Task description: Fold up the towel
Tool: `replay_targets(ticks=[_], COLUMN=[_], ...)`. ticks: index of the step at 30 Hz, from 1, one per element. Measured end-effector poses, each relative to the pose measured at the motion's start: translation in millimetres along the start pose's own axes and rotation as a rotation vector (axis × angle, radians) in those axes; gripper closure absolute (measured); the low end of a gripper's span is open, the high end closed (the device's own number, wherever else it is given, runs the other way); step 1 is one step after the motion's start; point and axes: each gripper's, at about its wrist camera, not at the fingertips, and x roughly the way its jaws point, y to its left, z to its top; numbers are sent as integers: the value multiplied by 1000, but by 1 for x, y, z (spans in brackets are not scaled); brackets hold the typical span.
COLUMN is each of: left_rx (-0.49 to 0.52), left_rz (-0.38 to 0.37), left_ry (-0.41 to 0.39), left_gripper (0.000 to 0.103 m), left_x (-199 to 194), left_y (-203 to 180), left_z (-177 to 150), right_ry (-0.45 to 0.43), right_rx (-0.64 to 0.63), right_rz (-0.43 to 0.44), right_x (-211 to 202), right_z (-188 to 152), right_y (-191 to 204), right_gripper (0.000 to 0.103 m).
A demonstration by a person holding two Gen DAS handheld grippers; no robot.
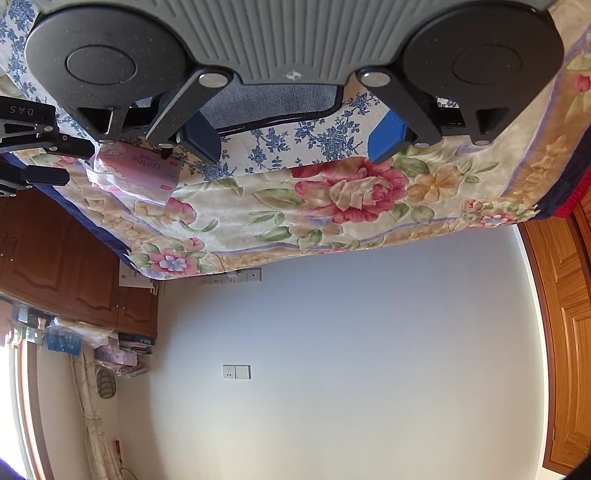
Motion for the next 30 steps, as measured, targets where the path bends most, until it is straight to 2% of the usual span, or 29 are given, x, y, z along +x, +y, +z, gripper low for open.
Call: replay_targets(ticks=[3,7,10,13,23,30], left_rx=[-2,-7,-11,-20,-8,-63], left_rz=[1,17,16,13,34,55], left_ry=[1,-7,-6,-3,8,8], left_gripper=[12,1,0,0,0,0], left_x=[-7,-13,-15,-18,-21,-34], left_y=[-1,-4,-5,-5,-12,-10], left_z=[-2,-8,-14,-20,-37,-47], right_ry=[-1,1,-8,-18,36,29], right_rx=[8,21,20,11,17,7], right_rz=[-1,-7,-18,-33,-9,-2], right_x=[-6,-10,-13,-16,-13,-24], right_z=[-1,-5,-10,-13,-29,-29], right_y=[2,6,9,13,22,29], right_gripper=[47,37,13,0,0,0])
